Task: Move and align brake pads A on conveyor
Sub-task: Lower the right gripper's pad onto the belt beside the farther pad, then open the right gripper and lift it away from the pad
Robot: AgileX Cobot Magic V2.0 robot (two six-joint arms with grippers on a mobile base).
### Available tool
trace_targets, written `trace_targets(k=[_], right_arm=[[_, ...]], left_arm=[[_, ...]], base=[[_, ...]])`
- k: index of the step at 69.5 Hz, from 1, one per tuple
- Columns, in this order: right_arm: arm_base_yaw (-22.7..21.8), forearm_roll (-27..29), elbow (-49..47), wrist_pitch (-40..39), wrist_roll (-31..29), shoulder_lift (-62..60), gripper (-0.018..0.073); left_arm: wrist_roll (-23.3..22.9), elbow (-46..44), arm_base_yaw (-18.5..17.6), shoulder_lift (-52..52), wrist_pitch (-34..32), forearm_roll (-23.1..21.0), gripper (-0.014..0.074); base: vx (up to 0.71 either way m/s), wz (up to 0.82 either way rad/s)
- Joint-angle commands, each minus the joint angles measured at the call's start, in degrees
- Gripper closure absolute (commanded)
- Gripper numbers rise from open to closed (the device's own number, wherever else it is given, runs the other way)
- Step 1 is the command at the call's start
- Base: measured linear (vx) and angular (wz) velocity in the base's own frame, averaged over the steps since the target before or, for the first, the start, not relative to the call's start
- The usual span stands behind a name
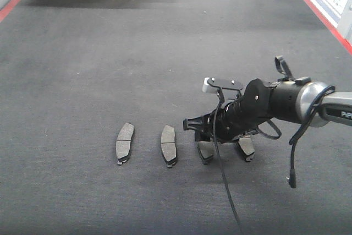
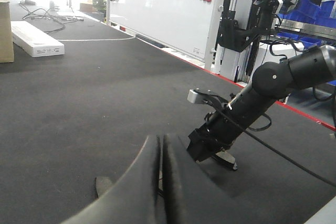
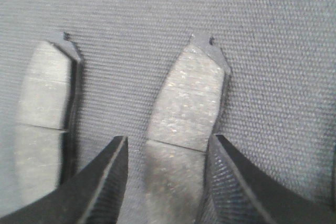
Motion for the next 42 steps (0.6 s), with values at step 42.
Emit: trace_targets(k=[42], right_arm=[[-0.21, -19.66, 8.03, 8.88, -3.91, -41.71, 0.0427]], left_arm=[[-0.45, -1.39, -0.33, 0.68, -4.11, 0.51, 0.0603]], base=[[0.00, 0.00]])
